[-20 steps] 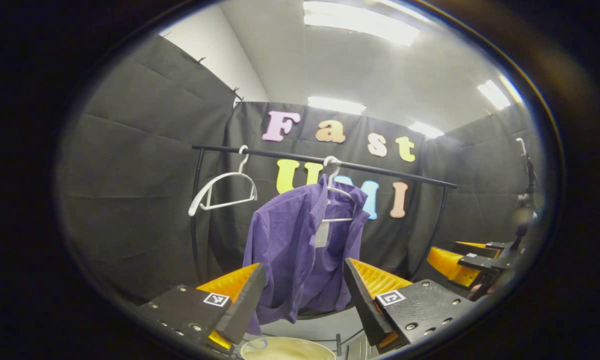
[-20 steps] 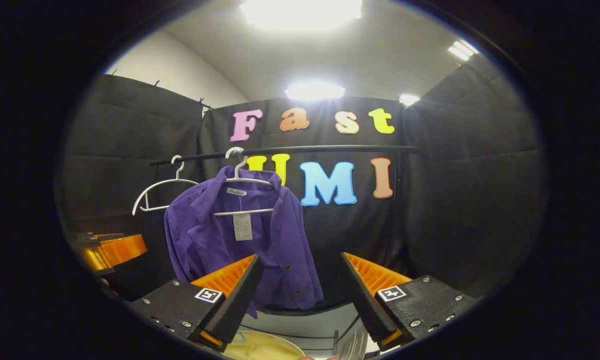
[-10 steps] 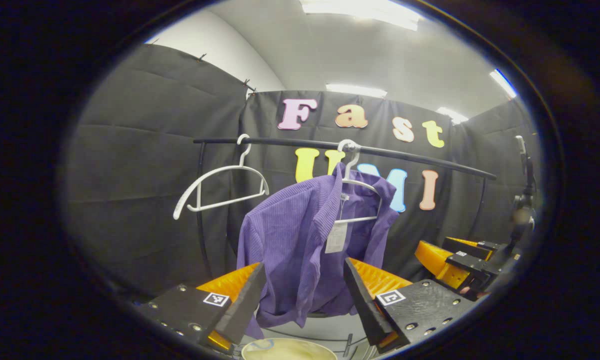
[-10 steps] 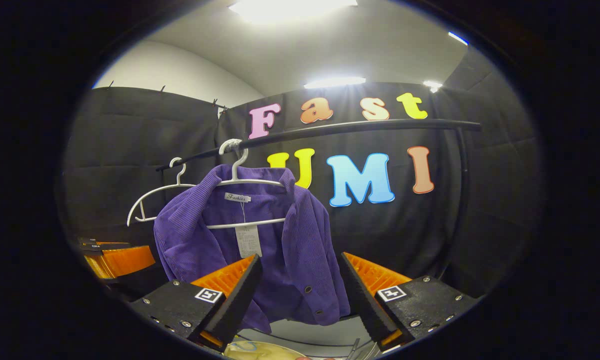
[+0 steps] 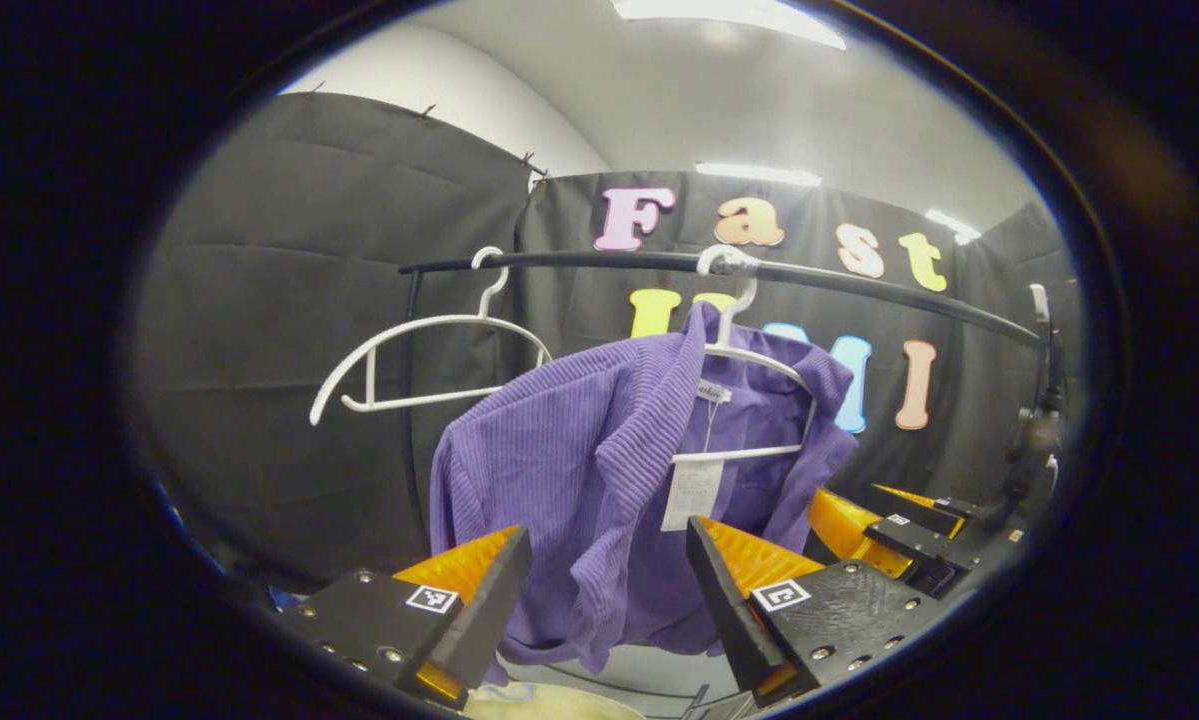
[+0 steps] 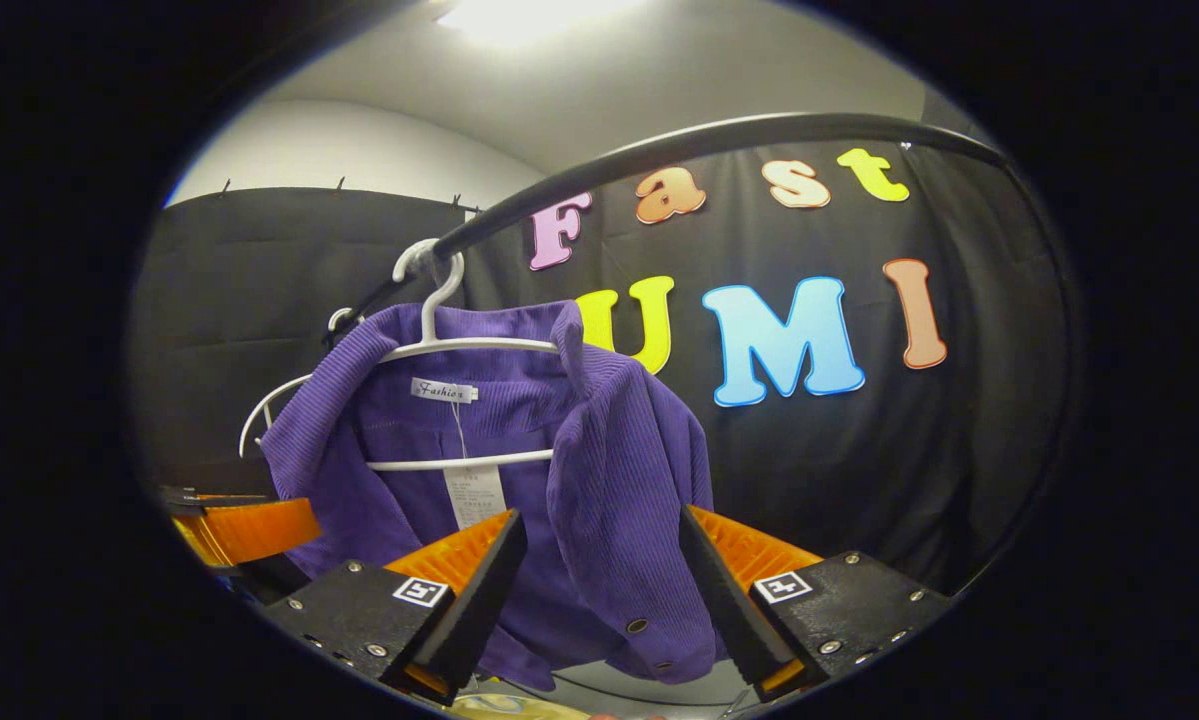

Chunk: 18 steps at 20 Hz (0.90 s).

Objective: Grasp the clothes on the hanger with both hands and then place them into the laundry hamper below.

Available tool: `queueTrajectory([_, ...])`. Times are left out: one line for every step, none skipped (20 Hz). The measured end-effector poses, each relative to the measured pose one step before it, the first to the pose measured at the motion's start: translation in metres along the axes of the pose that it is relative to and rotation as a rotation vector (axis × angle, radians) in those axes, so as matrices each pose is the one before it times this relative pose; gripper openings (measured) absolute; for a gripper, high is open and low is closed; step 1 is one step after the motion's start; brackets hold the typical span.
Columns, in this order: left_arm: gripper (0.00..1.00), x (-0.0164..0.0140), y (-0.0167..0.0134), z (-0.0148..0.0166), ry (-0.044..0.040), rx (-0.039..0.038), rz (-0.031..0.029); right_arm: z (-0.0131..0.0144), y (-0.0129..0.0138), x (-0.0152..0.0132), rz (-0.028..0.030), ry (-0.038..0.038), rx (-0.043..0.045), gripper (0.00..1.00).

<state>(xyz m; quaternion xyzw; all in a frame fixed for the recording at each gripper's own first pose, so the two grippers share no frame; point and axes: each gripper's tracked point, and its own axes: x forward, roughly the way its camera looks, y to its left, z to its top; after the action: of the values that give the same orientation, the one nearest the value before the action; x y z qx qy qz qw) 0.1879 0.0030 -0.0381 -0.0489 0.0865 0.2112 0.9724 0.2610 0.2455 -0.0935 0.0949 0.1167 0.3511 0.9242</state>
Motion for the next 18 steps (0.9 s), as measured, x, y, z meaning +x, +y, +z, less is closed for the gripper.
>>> queueTrajectory([0.86, 0.00766, 0.00133, -0.00280, 0.00512, -0.00237, 0.01761, -0.00025, -0.00038, 0.00816, 0.01305, 0.00282, 0.00546, 0.94])
queueTrajectory([0.90, 0.00788, 0.00039, -0.00190, 0.00369, 0.00014, 0.01605, -0.00073, -0.00062, 0.00764, 0.01122, 0.00190, 0.00450, 0.95])
queueTrajectory([0.94, 0.00773, -0.00003, -0.00270, 0.00466, 0.00234, 0.01216, -0.00022, -0.00110, 0.00715, 0.00960, -0.00010, 0.00456, 0.95])
queueTrajectory([0.90, 0.00773, -0.00106, -0.00104, 0.00038, 0.00417, 0.00868, -0.00044, -0.00020, 0.00590, 0.01012, -0.00041, 0.00423, 0.95])
queueTrajectory([0.95, 0.00745, -0.00012, 0.00010, -0.00172, 0.00637, 0.01405, -0.00165, -0.00124, 0.00513, 0.00702, 0.00171, 0.00346, 0.94])
queueTrajectory([0.90, 0.00610, 0.00058, -0.00090, -0.00033, 0.00645, 0.01394, -0.00253, -0.00162, 0.00644, 0.00424, 0.00382, 0.00346, 0.95])
queueTrajectory([0.94, 0.00587, 0.00072, -0.00007, -0.00072, 0.00414, 0.01474, -0.00260, -0.00019, 0.00552, 0.00603, 0.00925, 0.00571, 0.95])
queueTrajectory([0.94, 0.00601, -0.00203, -0.00181, 0.00157, -0.00021, 0.00724, -0.00326, 0.00058, 0.00463, 0.00780, 0.00774, 0.00778, 0.95])
queueTrajectory([0.88, 0.00577, -0.00252, -0.00119, 0.00331, 0.00021, 0.00684, -0.00165, -0.00043, 0.00501, 0.00414, 0.00452, 0.00700, 0.95])
queueTrajectory([0.82, 0.00336, -0.00074, -0.00205, 0.00511, 0.00326, 0.00857, -0.00199, 0.00021, 0.00440, 0.00366, 0.00439, 0.00481, 0.95])
queueTrajectory([0.82, 0.00368, 0.00108, -0.00068, -0.00243, 0.00703, 0.01601, -0.00063, -0.00054, 0.00386, 0.00198, 0.00192, 0.00116, 0.95])
queueTrajectory([0.74, 0.00149, 0.00553, 0.00124, -0.00847, 0.00806, 0.03289, -0.00069, 0.00091, 0.00266, 0.00135, 0.00116, -0.00126, 0.96])
queueTrajectory([0.65, 0.00119, -0.00300, 0.00019, -0.00413, -0.00250, -0.01034, 0.00089, -0.00015, 0.00196, -0.00166, -0.00482, -0.00169, 0.95])
queueTrajectory([0.56, 0.00038, -0.00599, -0.00112, -0.00043, -0.00587, -0.02103, 0.00077, 0.00070, 0.00063, 0.00209, -0.00495, -0.00379, 0.94])
queueTrajectory([0.56, -0.00369, 0.00441, 0.00157, -0.00624, 0.00470, 0.02830, 0.00035, 0.00115, 0.00006, 0.00324, -0.00166, -0.00713, 0.89])
queueTrajectory([0.28, -0.00295, 0.00581, 0.00029, -0.01254, -0.00599, 0.01089, 0.00059, 0.00087, 0.00133, 0.00141, -0.00467, -0.01216, 0.85])
queueTrajectory([0.00, 0.00348, -0.00776, -0.00015, -0.00017, -0.01612, -0.02894, 0.00135, 0.00019, -0.00047, 0.00124, -0.00342, -0.01157, 0.71])
queueTrajectory([0.05, -0.00467, -0.01368, -0.00044, 0.00396, -0.02321, -0.06591, 0.00041, -0.00051, 0.00106, 0.00325, -0.00334, -0.00703, 0.60])
